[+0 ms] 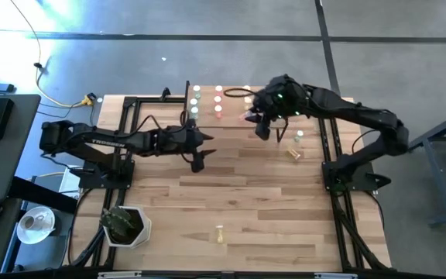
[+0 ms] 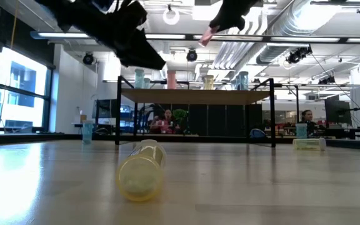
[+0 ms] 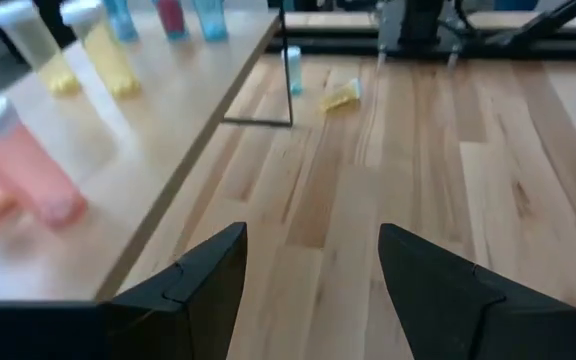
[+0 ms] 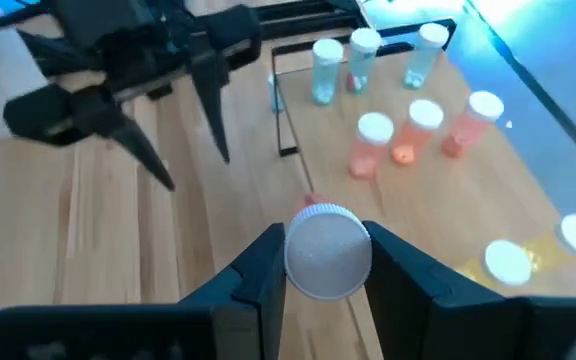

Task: Pick and place medicine bottles onto shelf by color
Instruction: Put the pink pill bottle on the shelf

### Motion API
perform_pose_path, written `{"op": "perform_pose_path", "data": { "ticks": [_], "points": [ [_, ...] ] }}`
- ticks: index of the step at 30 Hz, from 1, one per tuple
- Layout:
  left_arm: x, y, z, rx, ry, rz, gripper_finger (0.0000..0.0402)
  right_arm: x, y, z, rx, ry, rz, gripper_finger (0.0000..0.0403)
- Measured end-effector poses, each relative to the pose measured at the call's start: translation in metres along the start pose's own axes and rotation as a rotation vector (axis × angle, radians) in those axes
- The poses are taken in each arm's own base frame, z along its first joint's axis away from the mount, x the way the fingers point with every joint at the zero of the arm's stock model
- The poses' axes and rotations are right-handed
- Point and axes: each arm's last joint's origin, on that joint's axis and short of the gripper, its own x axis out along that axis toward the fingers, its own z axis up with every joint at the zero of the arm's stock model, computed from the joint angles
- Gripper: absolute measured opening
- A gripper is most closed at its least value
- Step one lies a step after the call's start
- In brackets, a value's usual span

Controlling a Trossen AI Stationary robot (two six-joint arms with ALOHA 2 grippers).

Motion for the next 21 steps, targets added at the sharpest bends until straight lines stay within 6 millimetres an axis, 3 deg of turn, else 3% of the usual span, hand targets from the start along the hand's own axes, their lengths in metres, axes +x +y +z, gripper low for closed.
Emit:
{"op": "perform_pose_path", "data": {
  "ticks": [12,21],
  "points": [
    [0.001,0.009,-0.043,-0.052,0.102,0.031,0.0218,0.044,-0.016,0.045,-0.014,0.203,0.027,0.0099],
    [0.001,0.013,-0.053,-0.074,0.116,0.017,0.0218,0.08,-0.019,0.057,-0.031,0.292,0.073,0.0099]
  ]
}}
